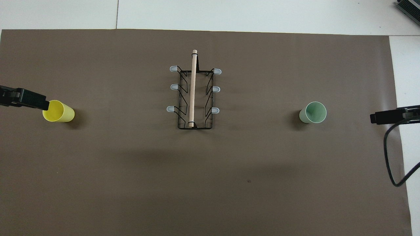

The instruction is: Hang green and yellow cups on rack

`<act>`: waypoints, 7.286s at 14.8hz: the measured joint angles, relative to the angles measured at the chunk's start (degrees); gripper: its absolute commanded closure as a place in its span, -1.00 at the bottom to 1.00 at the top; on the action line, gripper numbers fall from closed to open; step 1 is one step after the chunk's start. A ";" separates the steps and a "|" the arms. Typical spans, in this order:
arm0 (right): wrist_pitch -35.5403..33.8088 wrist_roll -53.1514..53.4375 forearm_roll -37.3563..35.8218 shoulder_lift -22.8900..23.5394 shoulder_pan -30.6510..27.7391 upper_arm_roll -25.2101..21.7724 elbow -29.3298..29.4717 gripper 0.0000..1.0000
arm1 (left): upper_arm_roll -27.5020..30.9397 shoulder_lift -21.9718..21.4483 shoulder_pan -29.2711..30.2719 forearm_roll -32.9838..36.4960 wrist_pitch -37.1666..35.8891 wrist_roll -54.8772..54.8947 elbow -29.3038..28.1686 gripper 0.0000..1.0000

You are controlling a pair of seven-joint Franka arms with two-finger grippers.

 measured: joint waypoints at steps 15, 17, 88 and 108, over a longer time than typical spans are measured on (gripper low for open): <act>-0.79 0.00 -0.04 -0.09 0.00 0.01 -0.01 -1.00 | 0.00 -0.59 -0.01 0.00 0.66 -0.03 -1.82 -1.00; -0.79 0.00 -0.04 -0.09 0.00 0.01 -0.05 -1.00 | 0.00 -0.59 -0.01 0.00 0.71 -0.03 -1.82 -1.00; 33.13 -4.06 -15.75 19.33 9.28 0.88 -15.02 -1.00 | 26.14 24.77 4.87 -53.59 22.87 -51.17 -19.30 -1.00; 20.08 -12.97 -37.41 17.56 15.08 0.97 -17.14 -1.00 | 25.53 24.78 1.84 -55.58 24.30 -50.99 -23.46 -1.00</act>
